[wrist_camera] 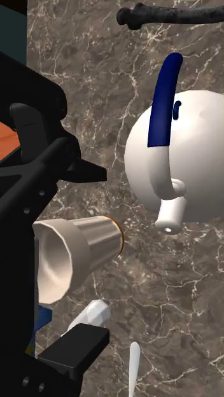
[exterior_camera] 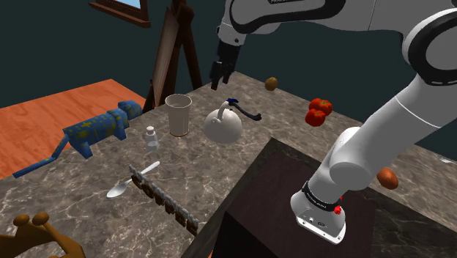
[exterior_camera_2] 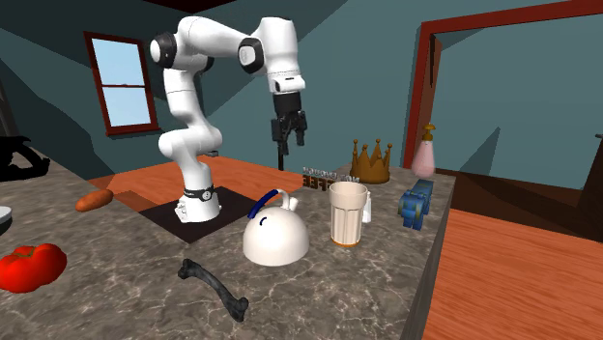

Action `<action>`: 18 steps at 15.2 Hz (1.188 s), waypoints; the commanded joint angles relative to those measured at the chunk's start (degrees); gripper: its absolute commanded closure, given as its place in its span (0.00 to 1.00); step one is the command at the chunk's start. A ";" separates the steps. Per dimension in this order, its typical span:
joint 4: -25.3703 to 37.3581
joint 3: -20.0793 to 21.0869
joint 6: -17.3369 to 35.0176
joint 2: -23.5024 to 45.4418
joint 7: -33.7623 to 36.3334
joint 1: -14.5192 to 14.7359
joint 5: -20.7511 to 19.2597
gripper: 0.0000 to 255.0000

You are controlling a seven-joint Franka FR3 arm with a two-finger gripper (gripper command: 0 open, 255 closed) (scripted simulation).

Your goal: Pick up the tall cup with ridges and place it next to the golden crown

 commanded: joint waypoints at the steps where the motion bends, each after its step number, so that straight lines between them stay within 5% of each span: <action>1: 3.08 0.23 1.32 4.56 -0.21 0.20 -0.11 0.00; 13: 26.79 1.17 3.75 31.94 -0.98 1.48 -1.81 0.00; 18: 26.10 1.23 6.31 33.84 -1.02 1.69 -1.85 0.00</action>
